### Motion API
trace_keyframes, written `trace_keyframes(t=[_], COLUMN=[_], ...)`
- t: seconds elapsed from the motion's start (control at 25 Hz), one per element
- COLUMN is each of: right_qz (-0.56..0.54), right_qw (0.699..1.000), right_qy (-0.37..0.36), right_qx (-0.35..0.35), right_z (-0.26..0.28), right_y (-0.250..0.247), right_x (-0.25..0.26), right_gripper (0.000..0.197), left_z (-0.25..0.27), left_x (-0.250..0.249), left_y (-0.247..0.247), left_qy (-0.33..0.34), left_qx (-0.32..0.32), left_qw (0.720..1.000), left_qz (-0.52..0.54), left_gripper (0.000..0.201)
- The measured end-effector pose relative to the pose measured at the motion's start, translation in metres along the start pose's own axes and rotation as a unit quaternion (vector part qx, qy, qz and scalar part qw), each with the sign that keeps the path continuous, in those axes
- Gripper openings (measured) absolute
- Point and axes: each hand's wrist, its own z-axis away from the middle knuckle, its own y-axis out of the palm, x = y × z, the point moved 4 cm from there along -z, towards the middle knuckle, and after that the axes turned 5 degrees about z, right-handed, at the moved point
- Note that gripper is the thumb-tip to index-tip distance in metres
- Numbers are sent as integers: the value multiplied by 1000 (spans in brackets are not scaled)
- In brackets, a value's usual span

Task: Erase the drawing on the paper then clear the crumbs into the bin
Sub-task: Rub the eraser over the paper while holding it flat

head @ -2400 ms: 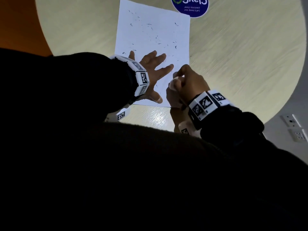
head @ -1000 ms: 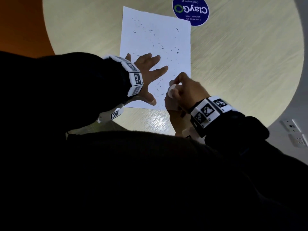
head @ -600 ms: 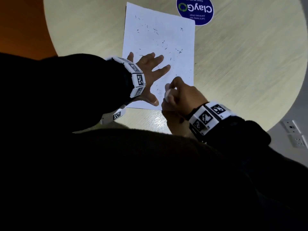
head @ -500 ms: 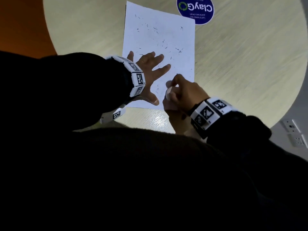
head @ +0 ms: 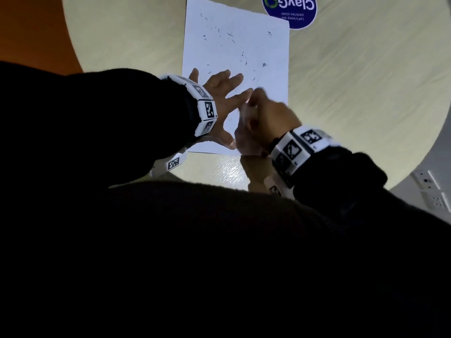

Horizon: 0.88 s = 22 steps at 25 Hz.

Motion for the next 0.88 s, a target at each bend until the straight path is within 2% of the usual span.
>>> trace_keyframes(t=[0.08,0.12,0.24,0.28,0.4,0.44,0.56,0.6,0.76,0.88], right_qz=[10,-8,13,-1,-57,-64,-71,-65,-73,-55], right_qw=[997,998,992,992,997,996,996,996,997,997], right_qy=[-37,-21,69,70,-16,-24,32,44,12,40], right_qx=[63,58,-110,-103,49,59,-37,-49,26,-37], right_z=[10,11,4,3,16,17,2,2,15,2], right_y=[12,11,-14,-14,5,5,-7,-7,5,-3], right_x=[6,3,-8,-6,10,8,-5,-6,0,-17], right_gripper=[49,45,25,26,34,33,26,26,29,28], left_z=[1,1,0,1,4,5,2,0,1,4], left_x=[2,2,0,0,0,0,0,1,1,3], left_y=[1,1,-2,-3,-1,-1,-2,-2,-2,-4], left_qy=[11,10,-4,-3,17,19,2,1,11,7], left_qx=[-16,-8,18,18,-21,-20,19,21,12,31], left_qw=[1000,1000,1000,1000,1000,1000,1000,1000,1000,999], left_qz=[-3,-7,-15,-12,14,14,-4,-6,-11,-15], left_gripper=[116,116,117,117,115,115,118,118,118,122])
